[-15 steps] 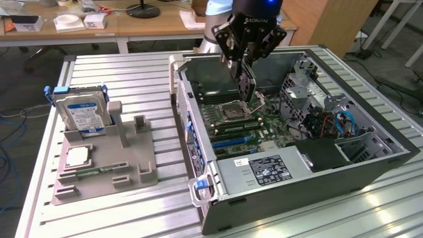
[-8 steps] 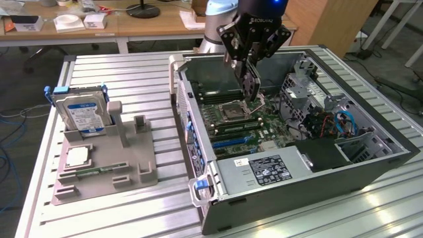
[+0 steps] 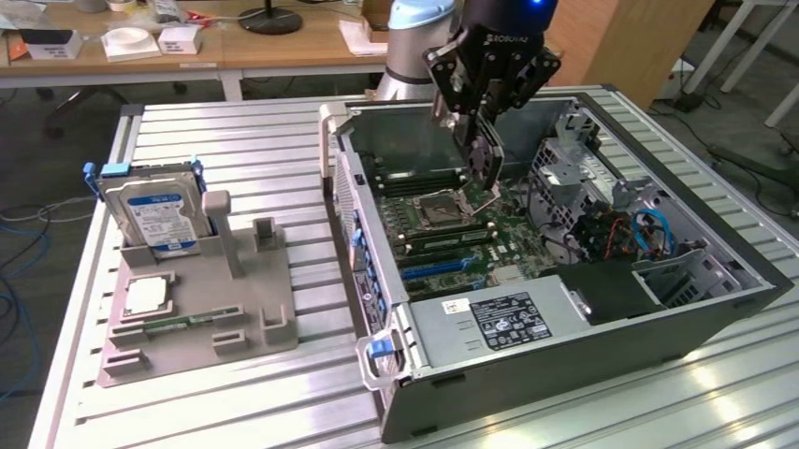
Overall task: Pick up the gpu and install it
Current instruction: 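Pick up the gpu and move the gpu toward the slot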
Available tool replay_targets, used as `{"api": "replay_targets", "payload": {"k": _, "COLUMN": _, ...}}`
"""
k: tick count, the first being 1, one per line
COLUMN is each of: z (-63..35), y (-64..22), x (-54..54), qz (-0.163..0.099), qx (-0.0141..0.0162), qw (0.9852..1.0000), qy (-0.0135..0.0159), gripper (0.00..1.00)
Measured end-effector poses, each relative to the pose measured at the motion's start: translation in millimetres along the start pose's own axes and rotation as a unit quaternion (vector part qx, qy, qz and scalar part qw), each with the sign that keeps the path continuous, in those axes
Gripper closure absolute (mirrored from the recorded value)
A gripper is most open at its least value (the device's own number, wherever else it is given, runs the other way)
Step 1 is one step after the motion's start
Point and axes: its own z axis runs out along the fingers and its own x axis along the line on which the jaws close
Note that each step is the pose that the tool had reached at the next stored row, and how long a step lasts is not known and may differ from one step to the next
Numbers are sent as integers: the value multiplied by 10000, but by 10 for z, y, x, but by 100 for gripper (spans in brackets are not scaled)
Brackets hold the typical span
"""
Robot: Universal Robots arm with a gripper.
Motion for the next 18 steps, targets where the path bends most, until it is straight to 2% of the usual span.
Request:
{"api": "replay_targets", "payload": {"k": 8, "z": 5, "y": 8, "x": -167, "qz": -15, "qx": 0, "qw": 10000, "qy": 0, "gripper": 73}}
{"api": "replay_targets", "payload": {"k": 18, "z": 9, "y": 11, "x": -298, "qz": -20, "qx": 0, "qw": 10000, "qy": 0, "gripper": 73}}
